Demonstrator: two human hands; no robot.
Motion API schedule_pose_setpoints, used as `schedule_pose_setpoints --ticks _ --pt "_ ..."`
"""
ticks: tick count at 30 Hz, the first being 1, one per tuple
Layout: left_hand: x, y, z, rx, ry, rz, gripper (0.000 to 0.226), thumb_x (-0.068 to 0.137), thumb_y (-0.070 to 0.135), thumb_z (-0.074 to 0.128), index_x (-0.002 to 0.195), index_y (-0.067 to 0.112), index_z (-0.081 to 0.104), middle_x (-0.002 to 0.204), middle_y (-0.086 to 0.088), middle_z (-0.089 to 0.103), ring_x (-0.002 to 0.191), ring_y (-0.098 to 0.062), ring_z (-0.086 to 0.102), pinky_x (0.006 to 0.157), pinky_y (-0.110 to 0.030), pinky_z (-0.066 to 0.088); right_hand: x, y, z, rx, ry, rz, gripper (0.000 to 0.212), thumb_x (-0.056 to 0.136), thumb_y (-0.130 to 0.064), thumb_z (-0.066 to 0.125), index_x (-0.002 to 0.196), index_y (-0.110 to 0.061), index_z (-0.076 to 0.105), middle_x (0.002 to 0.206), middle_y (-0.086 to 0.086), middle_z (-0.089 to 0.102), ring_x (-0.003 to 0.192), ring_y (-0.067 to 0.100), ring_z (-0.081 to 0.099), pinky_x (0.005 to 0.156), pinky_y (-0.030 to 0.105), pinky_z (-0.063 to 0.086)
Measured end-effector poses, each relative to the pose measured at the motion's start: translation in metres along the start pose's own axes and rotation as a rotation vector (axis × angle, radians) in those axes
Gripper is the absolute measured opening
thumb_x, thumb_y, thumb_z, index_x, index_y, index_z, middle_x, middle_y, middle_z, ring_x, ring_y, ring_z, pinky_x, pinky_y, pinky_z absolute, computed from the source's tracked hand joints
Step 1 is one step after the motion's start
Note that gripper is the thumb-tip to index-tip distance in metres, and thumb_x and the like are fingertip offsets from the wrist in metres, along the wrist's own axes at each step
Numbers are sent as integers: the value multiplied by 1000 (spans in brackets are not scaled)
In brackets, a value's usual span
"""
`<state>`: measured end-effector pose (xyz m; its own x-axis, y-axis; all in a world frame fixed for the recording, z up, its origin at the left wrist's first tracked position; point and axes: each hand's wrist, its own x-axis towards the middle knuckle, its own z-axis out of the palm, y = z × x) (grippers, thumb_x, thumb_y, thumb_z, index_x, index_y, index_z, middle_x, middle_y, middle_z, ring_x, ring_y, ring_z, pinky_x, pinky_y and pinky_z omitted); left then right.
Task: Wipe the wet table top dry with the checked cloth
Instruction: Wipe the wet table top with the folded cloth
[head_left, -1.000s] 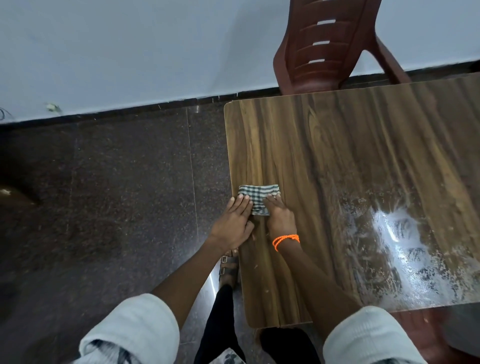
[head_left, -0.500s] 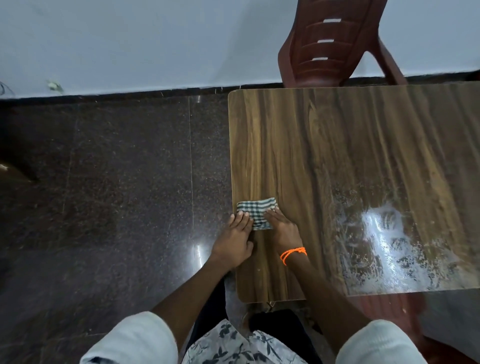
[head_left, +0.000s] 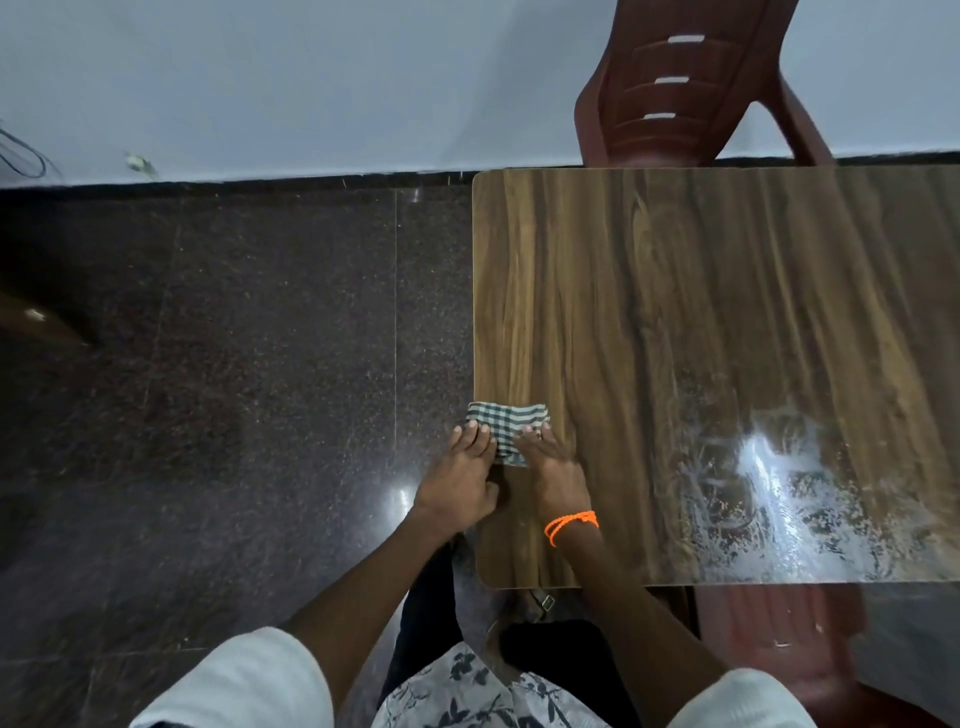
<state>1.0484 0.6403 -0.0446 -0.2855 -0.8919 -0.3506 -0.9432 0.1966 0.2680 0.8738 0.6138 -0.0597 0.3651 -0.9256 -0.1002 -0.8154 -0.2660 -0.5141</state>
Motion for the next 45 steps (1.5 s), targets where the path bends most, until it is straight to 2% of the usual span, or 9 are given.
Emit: schedule_pose_setpoints --ticks 5,8,11,14,20,24,33,38,45 --pt "1 27 6 11 -2 39 75 86 37 38 153 4 27 161 -15 21 151 -28 8 123 -43 3 -13 31 -8 13 25 73 53 70 11 64 116 -17 67 126 3 63 125 22 51 85 35 55" --pt "16 26 -1 -3 16 39 72 88 32 46 152 4 28 161 -14 21 151 -27 9 122 -43 1 0 31 -7 66 93 136 55 69 15 63 115 -14 67 122 6 65 123 26 53 91 37 52" --pt "17 14 -3 -93 55 18 71 87 24 52 152 5 30 161 -12 23 151 -25 9 122 -40 -5 8 20 -1 83 127 122 50 70 17 60 111 -11 69 118 9 67 121 29 55 85 37 54" --pt "3 2 3 -180 85 -41 70 85 20 53 150 4 34 160 -13 26 151 -25 11 122 -37 -8 4 9 8 64 66 42 49 71 15 61 111 -12 69 121 9 65 123 31 52 84 37 53" --pt "-54 15 41 -72 69 -25 76 78 30 48 148 1 37 156 -17 33 149 -29 18 122 -38 -3 -47 6 15 26 -86 -58 60 62 13 71 115 -14 67 127 5 62 128 29 47 83 36 55" --pt "-72 45 59 -26 19 -21 79 78 34 45 151 5 33 159 -14 27 151 -26 11 123 -42 5 -77 27 6 38 -44 -84 60 66 17 63 114 -17 68 126 1 62 126 23 49 84 32 53" --pt "-51 40 41 -83 71 -7 72 85 20 51 152 7 31 161 -10 23 151 -23 10 123 -40 -5 -59 12 9 99 86 75 42 75 13 62 110 -10 70 120 8 66 121 33 53 81 44 56" --pt "-73 26 54 -168 111 -18 70 77 19 41 144 1 44 154 -15 37 148 -26 23 123 -41 4 -80 -2 28 87 63 45 49 73 16 60 112 -12 69 124 6 64 125 30 51 87 38 54" --pt "-108 45 70 36 35 76 71 81 29 36 147 4 41 155 -15 37 148 -29 22 122 -47 11 -133 0 28 61 46 46 54 71 13 64 114 -20 69 126 0 62 127 20 48 88 32 53"
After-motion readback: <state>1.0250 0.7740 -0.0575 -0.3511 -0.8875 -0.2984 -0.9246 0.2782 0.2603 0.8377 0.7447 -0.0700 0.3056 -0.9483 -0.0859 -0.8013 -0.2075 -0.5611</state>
